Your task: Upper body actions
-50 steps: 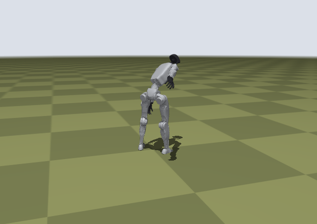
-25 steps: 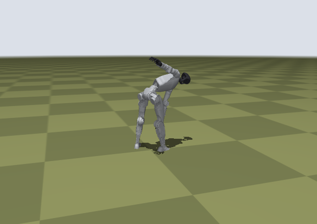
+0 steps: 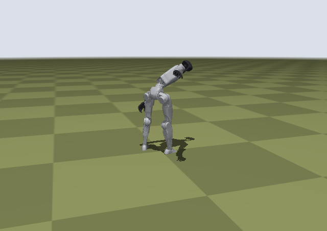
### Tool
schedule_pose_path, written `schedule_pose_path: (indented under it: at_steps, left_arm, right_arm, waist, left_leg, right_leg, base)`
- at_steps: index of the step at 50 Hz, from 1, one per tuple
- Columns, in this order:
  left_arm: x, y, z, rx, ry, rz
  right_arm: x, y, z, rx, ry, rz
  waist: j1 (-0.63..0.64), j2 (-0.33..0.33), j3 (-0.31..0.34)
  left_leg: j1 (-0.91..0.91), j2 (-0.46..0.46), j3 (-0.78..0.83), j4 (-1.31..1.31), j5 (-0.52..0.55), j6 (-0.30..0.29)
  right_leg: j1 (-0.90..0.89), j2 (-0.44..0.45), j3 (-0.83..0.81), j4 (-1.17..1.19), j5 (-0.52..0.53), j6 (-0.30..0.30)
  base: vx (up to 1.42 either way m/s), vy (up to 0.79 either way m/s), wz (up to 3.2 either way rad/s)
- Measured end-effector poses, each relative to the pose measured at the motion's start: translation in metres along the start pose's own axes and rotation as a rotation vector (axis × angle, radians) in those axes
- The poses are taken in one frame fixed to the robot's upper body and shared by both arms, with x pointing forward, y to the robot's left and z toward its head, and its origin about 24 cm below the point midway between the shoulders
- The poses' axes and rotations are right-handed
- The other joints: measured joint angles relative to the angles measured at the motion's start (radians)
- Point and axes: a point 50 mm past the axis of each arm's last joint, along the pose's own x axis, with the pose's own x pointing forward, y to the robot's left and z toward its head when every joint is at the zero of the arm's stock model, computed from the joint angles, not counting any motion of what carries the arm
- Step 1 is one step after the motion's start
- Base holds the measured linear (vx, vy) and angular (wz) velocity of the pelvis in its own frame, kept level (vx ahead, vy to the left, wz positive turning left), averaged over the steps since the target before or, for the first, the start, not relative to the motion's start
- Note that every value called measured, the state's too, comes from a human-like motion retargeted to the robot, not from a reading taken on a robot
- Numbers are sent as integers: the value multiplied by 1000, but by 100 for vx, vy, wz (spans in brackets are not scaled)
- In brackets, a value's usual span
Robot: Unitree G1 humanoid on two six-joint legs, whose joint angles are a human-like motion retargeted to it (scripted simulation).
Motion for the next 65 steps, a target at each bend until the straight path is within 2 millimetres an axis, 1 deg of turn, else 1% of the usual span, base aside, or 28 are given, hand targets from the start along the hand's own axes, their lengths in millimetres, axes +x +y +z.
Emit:
schedule_pose_path:
  at_steps: [2, 4, 5, 7, 10, 13, 16, 18, 20, 22, 24, 26, 30, 32, 35, 37, 40, 42, 43, 45, 47, 49, 52, 56, 58, 60, 63, 65]
  left_arm:
    - [-3, 31, -43, 99, 140, 73]
    - [-12, 61, -78, 171, 272, 135]
    - [-18, 76, -92, 202, 335, 170]
    - [-30, 103, -105, 221, 429, 253]
    - [-44, 134, -104, 235, 485, 365]
    - [-50, 151, -95, 239, 471, 469]
    - [-59, 164, -100, 257, 514, 580]
    - [-65, 170, -106, 301, 561, 648]
    - [-68, 171, -110, 374, 602, 685]
    - [-75, 178, -113, 394, 637, 733]
    - [-76, 177, -113, 385, 645, 762]
    - [-74, 168, -119, 346, 657, 781]
    - [-58, 133, -119, 258, 615, 779]
    - [-50, 116, -116, 271, 584, 750]
    - [-39, 96, -103, 375, 518, 708]
    - [-34, 86, -98, 474, 496, 680]
    - [-30, 74, -97, 556, 476, 642]
    - [-28, 67, -100, 529, 474, 623]
    - [-27, 64, -101, 501, 474, 618]
    - [-26, 59, -103, 436, 472, 614]
    - [-25, 55, -101, 381, 460, 627]
    - [-24, 53, -92, 377, 418, 674]
    - [-20, 44, -71, 456, 298, 725]
    - [-9, 15, -47, 594, 169, 614]
    - [-5, -6, -37, 639, 114, 526]
    - [-2, -27, -24, 679, 54, 425]
    - [-2, -49, 7, 785, -56, 334]
    - [-5, -63, 34, 849, -135, 282]
  right_arm:
    - [4, -7, 9, -37, -27, -9]
    - [7, -20, 7, -74, -21, -33]
    - [8, -28, 2, -91, -7, -51]
    - [10, -42, -3, -123, -2, -83]
    - [12, -64, -11, -187, 5, -158]
    - [12, -85, -16, -218, 15, -229]
    - [12, -102, -17, -186, 27, -280]
    - [12, -114, -17, -148, 29, -320]
    - [11, -130, -19, -107, 48, -367]
    - [13, -123, -12, -70, 42, -344]
    - [15, -112, -1, -10, 36, -313]
    - [18, -103, 17, 47, 14, -280]
    - [21, -86, 62, 139, -29, -194]
    - [20, -76, 86, 150, -57, -126]
    - [16, -65, 122, 128, -114, 19]
    - [12, -61, 142, 61, -156, 96]
    - [6, -56, 164, -42, -221, 124]
    - [5, -53, 167, -70, -235, 118]
    - [5, -50, 165, -74, -229, 121]
    - [7, -44, 153, -64, -196, 133]
    - [11, -40, 128, -43, -136, 134]
    - [15, -39, 92, -29, -65, 118]
    - [16, -44, 39, -35, 13, 53]
    - [6, -55, -22, 6, 80, -88]
    - [-1, -63, -52, 50, 124, -151]
    - [-12, -69, -85, 82, 179, -190]
    - [-38, -66, -140, 69, 289, -223]
    - [-64, -56, -179, 59, 392, -234]
  waist:
    - [68, 55, 0]
    - [155, 127, 0]
    - [205, 170, 0]
    - [304, 244, 0]
    - [451, 368, 0]
    - [597, 493, 0]
    - [741, 594, 0]
    - [842, 661, 0]
    - [949, 737, 0]
    - [1056, 746, 0]
    - [1170, 746, 0]
    - [1260, 746, 0]
    - [1448, 746, 0]
    - [1518, 746, 0]
    - [1617, 746, 0]
    - [1656, 746, 0]
    - [1667, 746, 0]
    - [1655, 746, 0]
    - [1648, 746, 0]
    - [1627, 746, 0]
    - [1600, 746, 0]
    - [1578, 746, 0]
    - [1522, 746, 0]
    - [1408, 746, 0]
    - [1339, 742, 0]
    - [1270, 713, 0]
    - [1182, 631, 0]
    - [1127, 570, 0]
  left_leg:
    - [12, -17, -29, 6, -1, 4]
    - [18, -37, -68, 12, 1, 8]
    - [21, -48, -91, 15, 3, 10]
    - [16, -71, -138, 22, 12, 9]
    - [-11, -108, -218, 36, 25, 8]
    - [-50, -146, -294, 48, 38, 4]
    - [-82, -190, -347, 52, 52, -1]
    - [-106, -216, -377, 54, 63, -4]
    - [-134, -234, -409, 60, 73, -9]
    - [-165, -253, -424, 47, 88, -11]
    - [-209, -266, -440, 36, 101, -16]
    - [-258, -275, -460, 25, 113, -22]
    - [-356, -280, -501, 9, 131, -34]
    - [-397, -276, -520, 0, 139, -41]
    - [-448, -260, -546, -6, 148, -49]
    - [-471, -251, -554, -7, 148, -52]
    - [-481, -239, -554, -10, 147, -57]
    - [-474, -234, -558, -11, 147, -56]
    - [-467, -232, -560, -10, 147, -54]
    - [-442, -228, -558, -7, 144, -48]
    - [-404, -225, -551, 0, 136, -43]
    - [-355, -222, -538, 9, 124, -35]
    - [-281, -214, -522, 21, 105, -27]
    - [-199, -190, -500, 31, 81, -21]
    - [-169, -176, -489, 36, 70, -22]
    - [-148, -160, -473, 37, 61, -21]
    - [-131, -138, -433, 33, 52, -14]
    - [-121, -122, -399, 29, 44, -11]
  right_leg:
    - [39, -24, -28, 0, -16, 0]
    - [78, -49, -56, 2, -31, -4]
    - [100, -62, -73, 2, -39, -6]
    - [133, -92, -101, 4, -50, -12]
    - [175, -136, -152, 1, -64, -20]
    - [201, -178, -206, -4, -76, -20]
    - [211, -221, -247, -7, -83, -27]
    - [212, -244, -268, -8, -84, -31]
    - [213, -260, -297, -16, -74, -35]
    - [192, -275, -305, -24, -61, -37]
    - [156, -285, -306, -30, -49, -38]
    - [112, -291, -307, -29, -41, -39]
    - [26, -289, -338, -25, -35, -42]
    - [-7, -285, -361, -21, -39, -40]
    - [-46, -268, -391, -15, -46, -39]
    - [-62, -256, -402, -12, -52, -41]
    - [-72, -247, -409, -8, -59, -41]
    - [-68, -243, -413, -3, -62, -41]
    - [-61, -240, -413, -1, -63, -41]
    - [-40, -234, -410, 2, -66, -42]
    - [-6, -230, -402, 4, -68, -44]
    - [38, -223, -389, 2, -70, -44]
    - [105, -210, -376, 5, -76, -45]
    - [170, -186, -357, 11, -86, -49]
    - [188, -172, -343, 12, -88, -53]
    - [190, -157, -320, 10, -85, -58]
    - [169, -146, -290, -1, -69, -51]
    - [151, -140, -273, -3, -62, -47]
  base:
    - [-28, 15, 86]
    - [-37, 40, 111]
    - [-34, 35, 127]
    - [-43, 26, 138]
    - [-54, 22, 152]
    - [-47, 16, 149]
    - [-39, 2, 129]
    - [-44, 16, 114]
    - [-38, -15, 102]
    - [-34, -31, 82]
    - [-33, -40, 78]
    - [-27, -45, 78]
    - [-18, -59, 63]
    - [-8, -63, 52]
    - [-4, -58, 23]
    - [1, -39, 1]
    - [2, -12, -6]
    - [3, -1, -6]
    - [8, -2, -19]
    - [8, -1, -26]
    - [6, 1, -36]
    - [1, -1, -45]
    - [-6, 6, -44]
    - [4, 9, -48]
    - [24, 12, -55]
    - [25, 18, -75]
    - [25, 13, -97]
    - [26, -3, -101]
